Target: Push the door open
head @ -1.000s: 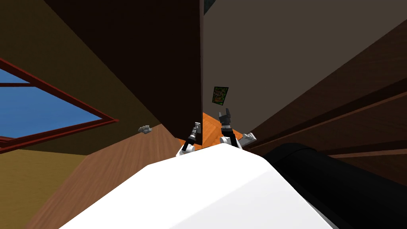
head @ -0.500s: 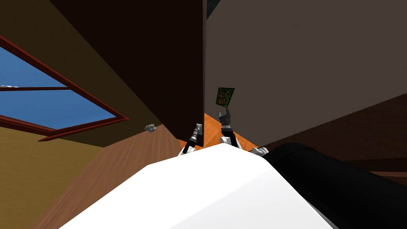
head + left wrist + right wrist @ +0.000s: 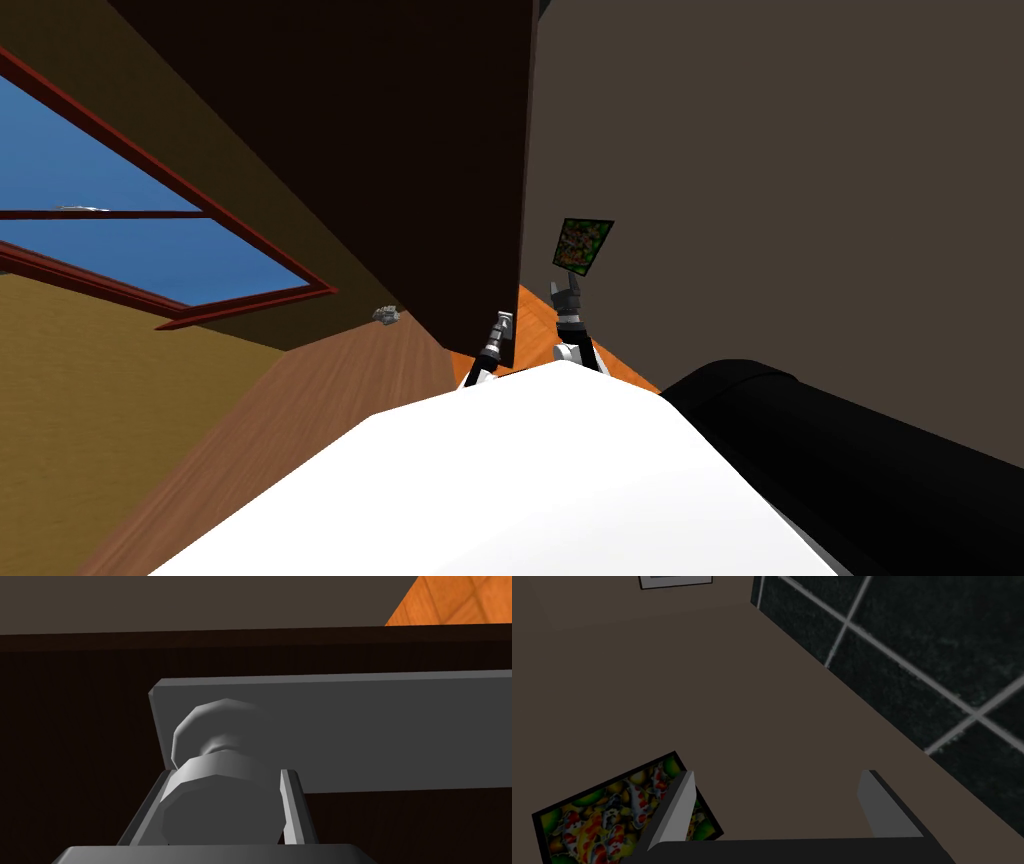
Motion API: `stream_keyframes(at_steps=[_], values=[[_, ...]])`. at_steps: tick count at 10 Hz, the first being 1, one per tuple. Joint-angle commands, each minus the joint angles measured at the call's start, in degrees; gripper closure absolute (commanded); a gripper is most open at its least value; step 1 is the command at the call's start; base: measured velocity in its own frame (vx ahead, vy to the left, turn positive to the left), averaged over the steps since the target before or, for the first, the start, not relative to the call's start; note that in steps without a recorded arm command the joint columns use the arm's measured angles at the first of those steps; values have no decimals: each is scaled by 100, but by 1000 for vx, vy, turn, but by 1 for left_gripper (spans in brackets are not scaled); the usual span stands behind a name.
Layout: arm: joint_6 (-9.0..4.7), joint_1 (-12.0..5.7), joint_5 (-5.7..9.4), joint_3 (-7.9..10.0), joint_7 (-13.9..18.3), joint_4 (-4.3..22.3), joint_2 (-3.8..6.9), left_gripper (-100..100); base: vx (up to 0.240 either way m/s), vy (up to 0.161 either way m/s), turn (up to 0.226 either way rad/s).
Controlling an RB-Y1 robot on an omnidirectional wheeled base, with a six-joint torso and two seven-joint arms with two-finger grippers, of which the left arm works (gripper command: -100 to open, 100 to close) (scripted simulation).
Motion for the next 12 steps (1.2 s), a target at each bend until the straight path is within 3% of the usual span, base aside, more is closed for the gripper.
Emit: stream_keyframes(at_steps=[1,3,6,7,10,12], values=[[-21,40,21,-7,-59,-22,-126,100,97,-145,147],[-9,61,13,15,-63,-61,21,100,85,-24,57],[-16,106,20,35,-73,-103,155,100,165,10,125],[-38,-71,40,72,-12,83,285,-100,69,86,20],[-64,-231,62,127,40,244,402,-100,6,160,-21],[-100,-463,93,206,115,477,522,-100,16,142,-24]])
